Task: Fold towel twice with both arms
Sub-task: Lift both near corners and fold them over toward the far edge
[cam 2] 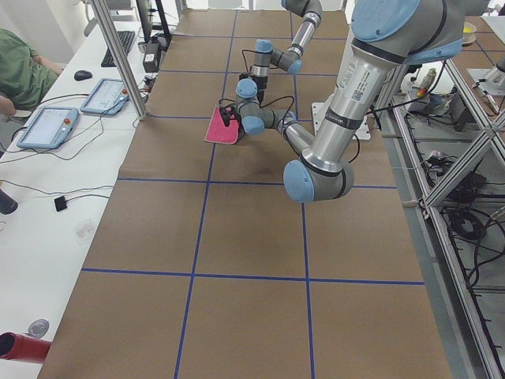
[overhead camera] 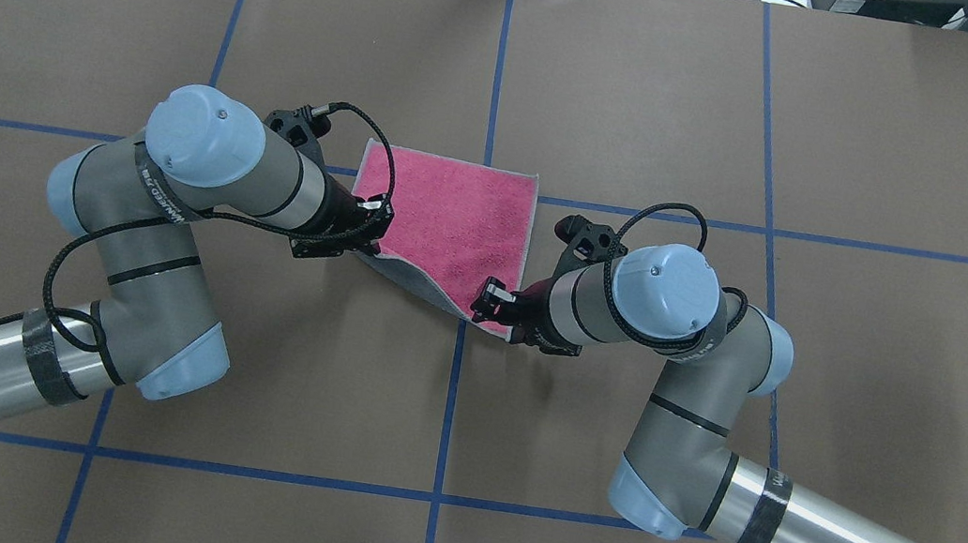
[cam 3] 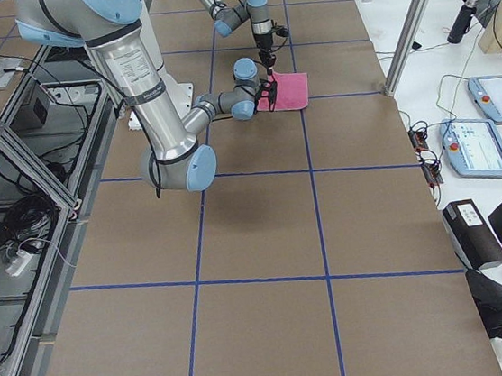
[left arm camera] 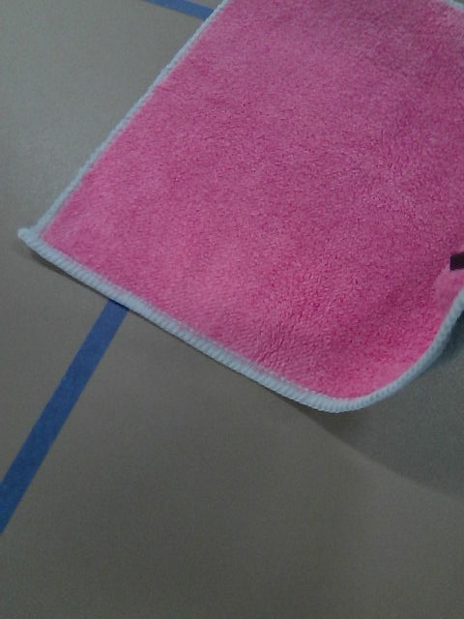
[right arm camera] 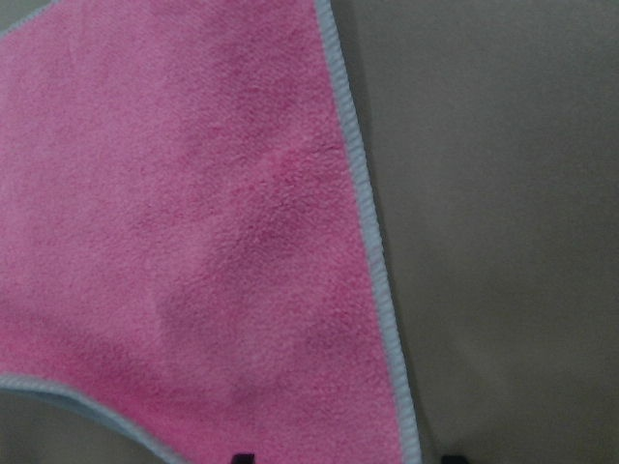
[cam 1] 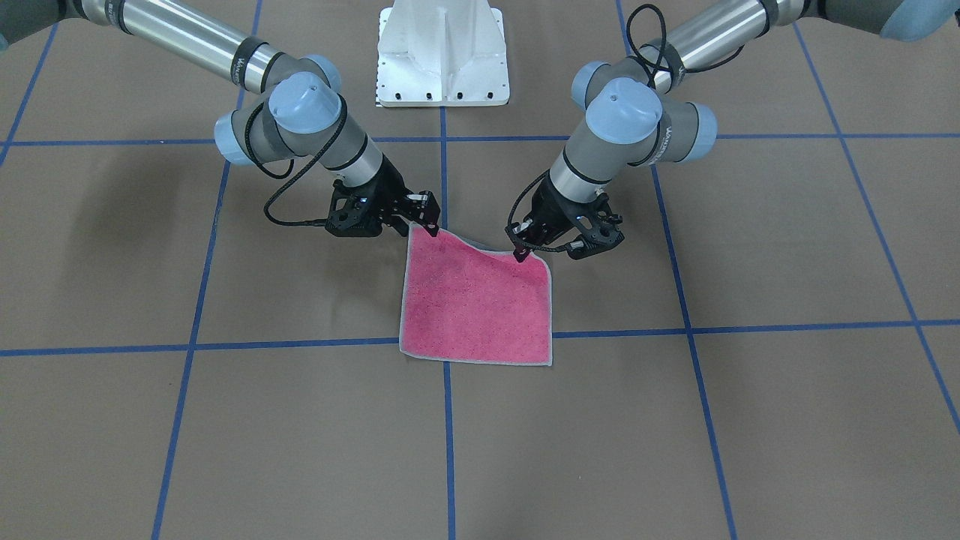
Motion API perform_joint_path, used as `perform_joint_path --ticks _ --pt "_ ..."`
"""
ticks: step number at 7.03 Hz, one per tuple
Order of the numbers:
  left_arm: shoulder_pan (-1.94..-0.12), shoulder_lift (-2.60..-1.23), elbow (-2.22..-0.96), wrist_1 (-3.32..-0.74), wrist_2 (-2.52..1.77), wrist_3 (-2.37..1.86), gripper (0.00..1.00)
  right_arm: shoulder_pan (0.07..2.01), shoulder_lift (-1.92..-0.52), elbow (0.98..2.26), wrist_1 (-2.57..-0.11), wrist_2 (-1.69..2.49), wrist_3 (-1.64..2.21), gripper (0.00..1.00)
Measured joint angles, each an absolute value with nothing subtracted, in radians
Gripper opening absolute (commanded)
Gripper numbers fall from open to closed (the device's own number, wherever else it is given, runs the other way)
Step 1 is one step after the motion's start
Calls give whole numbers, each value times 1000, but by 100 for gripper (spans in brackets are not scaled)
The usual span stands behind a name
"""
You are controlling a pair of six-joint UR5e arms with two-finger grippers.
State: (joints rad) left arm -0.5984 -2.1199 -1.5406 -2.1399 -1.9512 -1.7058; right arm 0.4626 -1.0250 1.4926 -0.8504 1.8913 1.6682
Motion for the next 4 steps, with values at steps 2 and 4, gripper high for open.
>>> perform_joint_path --ticks 2,4 --pt "-600 -2120 -1540 -2139 -1951 -1706 0 466 -1025 1514 -850 1895 1670 0" --pt "-600 -2120 -1540 -2139 -1952 -1706 0 469 -1026 1523 -850 1896 1669 0"
